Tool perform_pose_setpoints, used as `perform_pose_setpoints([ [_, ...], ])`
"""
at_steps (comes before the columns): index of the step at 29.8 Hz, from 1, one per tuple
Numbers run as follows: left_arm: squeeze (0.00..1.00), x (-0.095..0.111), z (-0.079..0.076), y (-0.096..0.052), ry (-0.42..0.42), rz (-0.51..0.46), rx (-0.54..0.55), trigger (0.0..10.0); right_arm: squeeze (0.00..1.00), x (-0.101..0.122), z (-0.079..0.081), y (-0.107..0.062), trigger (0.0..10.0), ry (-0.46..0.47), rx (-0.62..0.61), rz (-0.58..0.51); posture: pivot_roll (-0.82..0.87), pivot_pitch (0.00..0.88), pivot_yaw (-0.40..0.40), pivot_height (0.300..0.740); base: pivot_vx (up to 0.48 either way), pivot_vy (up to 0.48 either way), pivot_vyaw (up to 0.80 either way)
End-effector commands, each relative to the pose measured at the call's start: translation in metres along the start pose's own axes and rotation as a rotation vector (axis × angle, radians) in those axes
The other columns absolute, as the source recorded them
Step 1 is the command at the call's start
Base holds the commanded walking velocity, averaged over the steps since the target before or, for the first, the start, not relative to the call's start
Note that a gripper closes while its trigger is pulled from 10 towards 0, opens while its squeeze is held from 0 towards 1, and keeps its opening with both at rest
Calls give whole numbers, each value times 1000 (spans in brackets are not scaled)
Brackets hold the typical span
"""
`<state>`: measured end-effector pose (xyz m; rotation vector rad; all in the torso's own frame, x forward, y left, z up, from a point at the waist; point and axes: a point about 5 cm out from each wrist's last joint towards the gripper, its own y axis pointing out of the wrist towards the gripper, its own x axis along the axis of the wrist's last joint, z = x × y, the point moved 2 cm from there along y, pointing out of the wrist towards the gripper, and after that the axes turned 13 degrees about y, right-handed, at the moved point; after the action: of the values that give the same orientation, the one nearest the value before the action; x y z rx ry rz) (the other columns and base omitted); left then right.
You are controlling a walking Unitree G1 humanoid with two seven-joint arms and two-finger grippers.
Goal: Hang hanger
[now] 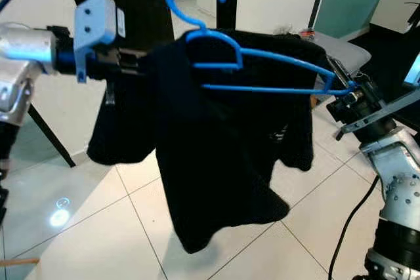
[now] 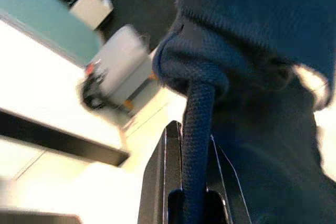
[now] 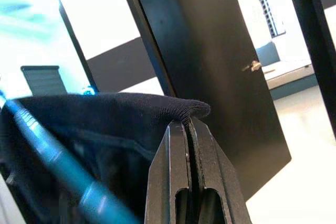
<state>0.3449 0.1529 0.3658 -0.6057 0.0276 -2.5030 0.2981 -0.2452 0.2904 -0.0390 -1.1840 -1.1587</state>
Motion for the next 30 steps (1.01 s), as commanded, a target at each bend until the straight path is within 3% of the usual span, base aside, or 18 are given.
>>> perform_pose_setpoints([
  [1, 0, -4, 10, -11, 30, 62, 48, 10000, 0, 2, 5, 1, 0, -4, 28, 5, -10, 59, 10, 740, 0, 0, 0],
  [13, 0, -30, 28, -23, 46, 261, 148, 10000, 0, -1, 5, -3, 0, -10, 22, 29, -9, 64, 12, 740, 0, 0, 0],
  [22, 0, -42, 32, -27, 77, 365, 165, 9961, 0, -6, 5, -3, 0, -10, 22, 57, -8, 66, 10, 740, 0, 0, 0],
  [26, 0, -45, 29, -20, 117, 414, 163, 10000, 0, -9, 6, -1, 0, -3, 25, 63, -5, 69, 9, 740, 0, 0, 0],
  [29, 0, -33, 13, 5, 92, 310, 114, 10000, 0, -20, 9, 7, 0, -3, 39, 103, -3, 68, 8, 740, 0, 0, 0],
  [30, 0, -33, 13, 5, 92, 310, 114, 10000, 0, -20, 9, 7, 0, -3, 39, 103, -3, 68, 8, 740, 0, 0, 0],
])
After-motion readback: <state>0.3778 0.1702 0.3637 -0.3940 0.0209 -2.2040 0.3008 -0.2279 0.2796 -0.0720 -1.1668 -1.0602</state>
